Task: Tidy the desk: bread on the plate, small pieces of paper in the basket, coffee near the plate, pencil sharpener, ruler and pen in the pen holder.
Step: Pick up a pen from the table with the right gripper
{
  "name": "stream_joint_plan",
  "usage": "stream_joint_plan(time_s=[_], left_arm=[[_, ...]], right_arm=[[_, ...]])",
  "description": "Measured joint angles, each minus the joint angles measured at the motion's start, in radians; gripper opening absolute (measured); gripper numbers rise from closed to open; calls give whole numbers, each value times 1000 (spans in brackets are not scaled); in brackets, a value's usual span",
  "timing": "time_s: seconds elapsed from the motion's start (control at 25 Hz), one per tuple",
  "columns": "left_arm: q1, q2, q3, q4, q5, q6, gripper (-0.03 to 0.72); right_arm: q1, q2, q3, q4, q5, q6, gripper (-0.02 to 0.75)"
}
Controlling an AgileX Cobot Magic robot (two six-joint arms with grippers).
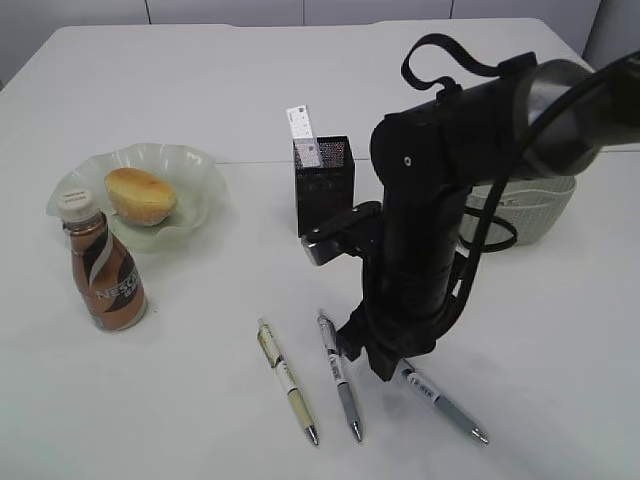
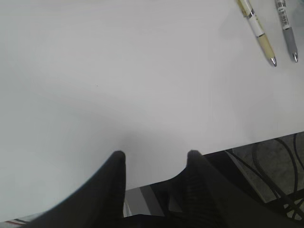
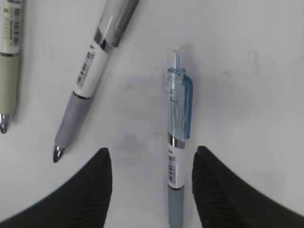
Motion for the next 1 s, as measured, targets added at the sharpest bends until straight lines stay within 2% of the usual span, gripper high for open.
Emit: stream_joint_plan(time_s=[0.56,0.8,1.0], left_arm=[[0,0,0,0,0,0,308],[0,0,0,0,0,0,308],[0,0,0,0,2,0,308]], right_arm=[[-17,90,0,-49,-52,48,428],[-59,96,0,-38,-54,57,428],[-61,96,0,-5,-54,50,428]])
